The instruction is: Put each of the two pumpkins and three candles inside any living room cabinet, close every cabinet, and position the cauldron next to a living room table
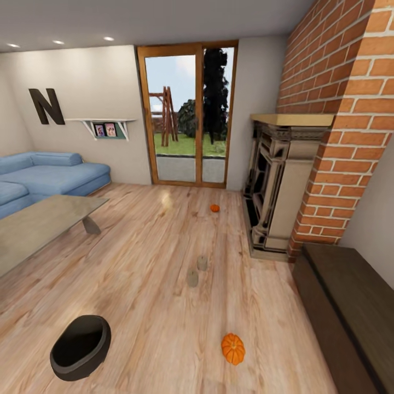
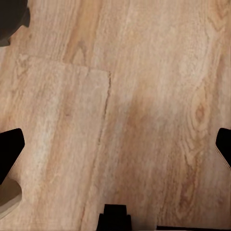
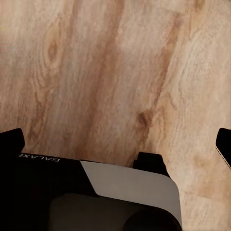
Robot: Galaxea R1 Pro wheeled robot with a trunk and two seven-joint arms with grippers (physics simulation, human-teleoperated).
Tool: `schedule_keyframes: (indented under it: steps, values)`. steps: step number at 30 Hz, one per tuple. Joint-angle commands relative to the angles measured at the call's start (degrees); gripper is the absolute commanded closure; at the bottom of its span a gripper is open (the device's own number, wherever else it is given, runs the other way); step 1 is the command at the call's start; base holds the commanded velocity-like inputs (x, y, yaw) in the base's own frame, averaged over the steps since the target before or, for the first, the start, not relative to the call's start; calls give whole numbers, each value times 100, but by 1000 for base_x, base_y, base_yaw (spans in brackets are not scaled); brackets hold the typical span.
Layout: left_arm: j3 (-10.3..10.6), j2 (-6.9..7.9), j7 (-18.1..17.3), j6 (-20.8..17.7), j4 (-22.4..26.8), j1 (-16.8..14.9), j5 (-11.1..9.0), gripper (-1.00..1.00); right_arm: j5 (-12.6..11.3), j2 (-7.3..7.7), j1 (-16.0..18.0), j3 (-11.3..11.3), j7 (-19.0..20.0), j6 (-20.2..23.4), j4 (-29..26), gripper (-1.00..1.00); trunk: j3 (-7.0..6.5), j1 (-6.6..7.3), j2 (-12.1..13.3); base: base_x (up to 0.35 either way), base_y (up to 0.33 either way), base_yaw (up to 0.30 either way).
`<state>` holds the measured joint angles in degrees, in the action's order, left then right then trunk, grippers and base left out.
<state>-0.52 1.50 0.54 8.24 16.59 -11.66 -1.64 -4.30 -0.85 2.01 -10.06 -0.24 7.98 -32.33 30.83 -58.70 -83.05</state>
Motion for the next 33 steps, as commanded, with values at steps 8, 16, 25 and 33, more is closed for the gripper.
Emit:
schedule_keyframes:
  steps: [8, 16, 25, 33]
  values:
    - [-1, -1, 6, 28, -5, -3, -12, -100, -44, -2, 2, -22, -3, 29, -10, -100, 6, -3, -2, 302, -39, 2]
    - [-1, -1, 2, 28, -5, -3, -12, -100, -44, -17, 2, -23, -10, 29, -10, -100, 6, -3, -2, 210, -53, 90]
    - [-1, -1, 3, 28, -5, -3, -11, -100, -44, -41, 2, -23, -11, 29, -7, -100, 6, -3, -2, 60, -2, 271]
    - [-1, -1, 4, 28, -3, -3, -11, -100, -44, -46, 2, -23, -46, 29, -7, -100, 6, -3, -2, 2, 0, 282]
